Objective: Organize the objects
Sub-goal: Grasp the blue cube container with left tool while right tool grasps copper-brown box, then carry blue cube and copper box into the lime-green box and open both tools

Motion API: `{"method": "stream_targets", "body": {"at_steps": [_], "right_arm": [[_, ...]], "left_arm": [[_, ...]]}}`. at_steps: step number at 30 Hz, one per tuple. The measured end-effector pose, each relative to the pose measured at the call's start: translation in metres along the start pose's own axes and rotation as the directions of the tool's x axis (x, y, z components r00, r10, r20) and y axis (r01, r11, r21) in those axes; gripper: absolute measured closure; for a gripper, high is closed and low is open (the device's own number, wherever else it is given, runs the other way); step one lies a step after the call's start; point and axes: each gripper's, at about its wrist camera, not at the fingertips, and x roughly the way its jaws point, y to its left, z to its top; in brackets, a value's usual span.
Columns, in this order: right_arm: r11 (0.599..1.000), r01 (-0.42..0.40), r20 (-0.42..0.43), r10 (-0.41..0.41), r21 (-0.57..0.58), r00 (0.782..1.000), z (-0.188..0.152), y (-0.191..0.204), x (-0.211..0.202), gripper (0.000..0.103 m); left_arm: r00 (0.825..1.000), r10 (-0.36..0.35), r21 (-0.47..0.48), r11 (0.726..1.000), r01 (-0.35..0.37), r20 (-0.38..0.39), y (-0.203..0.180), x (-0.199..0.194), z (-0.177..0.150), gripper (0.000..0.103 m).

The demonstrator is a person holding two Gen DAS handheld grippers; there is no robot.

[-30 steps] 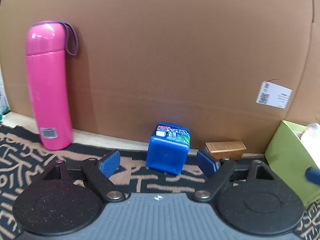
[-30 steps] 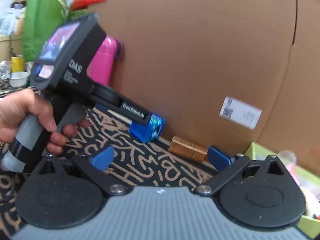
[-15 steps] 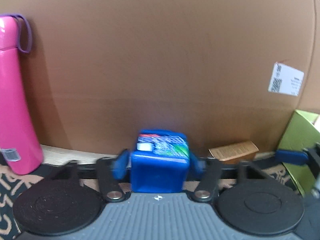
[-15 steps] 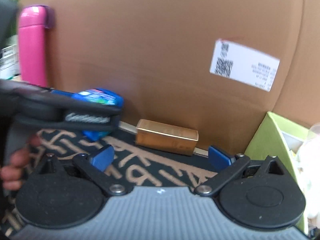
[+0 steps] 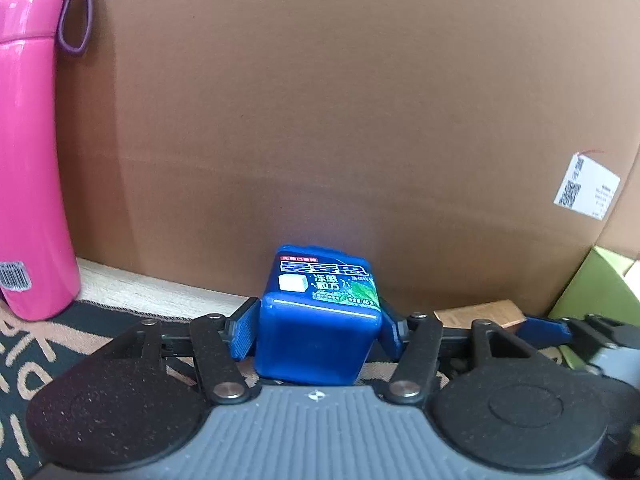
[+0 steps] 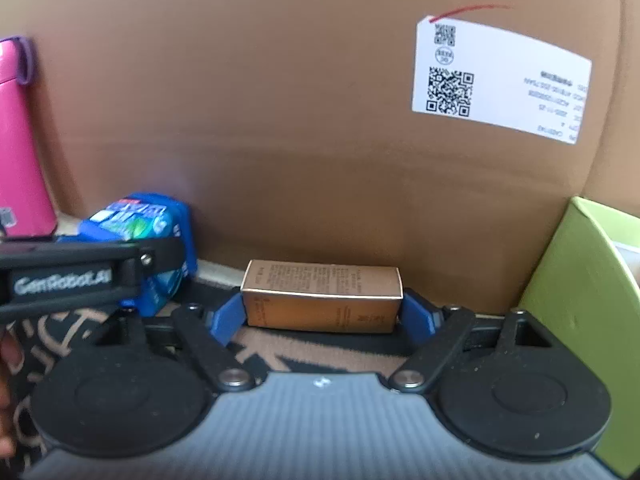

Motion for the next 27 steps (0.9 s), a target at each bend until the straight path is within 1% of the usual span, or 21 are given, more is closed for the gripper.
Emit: {"method": "stream_targets", "body": {"at_steps": [3, 5, 8, 9, 10, 13, 15, 17, 18, 19, 20, 21, 22, 24, 27], "right_arm": [[0.999, -0.016, 0.020, 0.017, -0.036, 1.000, -0.013, -0.002, -0.028, 0.021], [0.999, -0.033, 0.040, 0.034, -0.038, 0.999, -0.023, -0.006, -0.052, 0.021], [0.996, -0.084, 0.059, 0.086, -0.029, 0.995, -0.042, -0.015, -0.091, 0.021], [0.993, -0.113, 0.061, 0.115, -0.036, 0.992, -0.048, -0.016, -0.101, 0.021], [0.991, -0.128, 0.060, 0.130, -0.045, 0.990, -0.052, -0.015, -0.109, 0.021], [0.986, -0.129, 0.050, 0.135, -0.102, 0.990, -0.073, -0.010, -0.129, 0.021], [0.982, -0.155, 0.028, 0.159, -0.105, 0.987, -0.087, -0.012, -0.137, 0.021], [0.982, -0.166, 0.006, 0.167, -0.087, 0.986, -0.097, -0.016, -0.140, 0.021], [0.984, -0.162, 0.001, 0.163, -0.080, 0.987, -0.106, -0.017, -0.143, 0.021], [0.985, -0.156, 0.000, 0.156, -0.072, 0.988, -0.111, -0.021, -0.147, 0.020], [0.987, -0.148, 0.005, 0.148, -0.063, 0.989, -0.116, -0.025, -0.154, 0.020], [0.988, -0.143, 0.006, 0.143, -0.051, 0.990, -0.119, -0.028, -0.163, 0.020], [0.989, -0.142, 0.006, 0.142, -0.036, 0.990, -0.124, -0.032, -0.171, 0.020], [0.988, -0.156, 0.002, 0.156, -0.014, 0.988, -0.135, -0.038, -0.185, 0.019], [0.988, -0.155, -0.012, 0.155, 0.006, 0.988, -0.147, -0.044, -0.201, 0.019]], "left_arm": [[1.000, -0.006, 0.014, 1.000, 0.007, -0.014, 0.000, -0.006, 0.001, 0.041], [0.999, -0.031, 0.028, 0.999, 0.032, -0.031, -0.004, -0.013, 0.000, 0.041], [0.996, -0.067, 0.078, 0.994, 0.071, -0.056, -0.016, -0.027, -0.003, 0.041], [0.995, -0.080, 0.092, 0.992, 0.086, -0.064, -0.022, -0.034, -0.004, 0.041], [0.992, -0.099, 0.104, 0.989, 0.107, -0.075, -0.027, -0.041, -0.006, 0.041], [0.981, -0.160, 0.132, 0.976, 0.173, -0.106, -0.039, -0.070, -0.016, 0.041], [0.977, -0.178, 0.155, 0.968, 0.195, -0.116, -0.046, -0.097, -0.028, 0.041], [0.978, -0.177, 0.169, 0.966, 0.194, -0.113, -0.050, -0.120, -0.039, 0.041], [0.978, -0.176, 0.173, 0.966, 0.194, -0.113, -0.052, -0.121, -0.044, 0.041], [0.977, -0.180, 0.170, 0.966, 0.197, -0.111, -0.050, -0.132, -0.050, 0.041], [0.977, -0.180, 0.156, 0.968, 0.196, -0.110, -0.044, -0.132, -0.055, 0.041], [0.978, -0.175, 0.142, 0.971, 0.190, -0.115, -0.053, -0.125, -0.053, 0.041], [0.979, -0.167, 0.133, 0.974, 0.183, -0.121, -0.054, -0.129, -0.058, 0.041], [0.980, -0.149, 0.125, 0.978, 0.166, -0.134, -0.062, -0.124, -0.073, 0.041], [0.983, -0.136, 0.133, 0.979, 0.152, -0.125, -0.073, -0.135, -0.091, 0.041]]}}
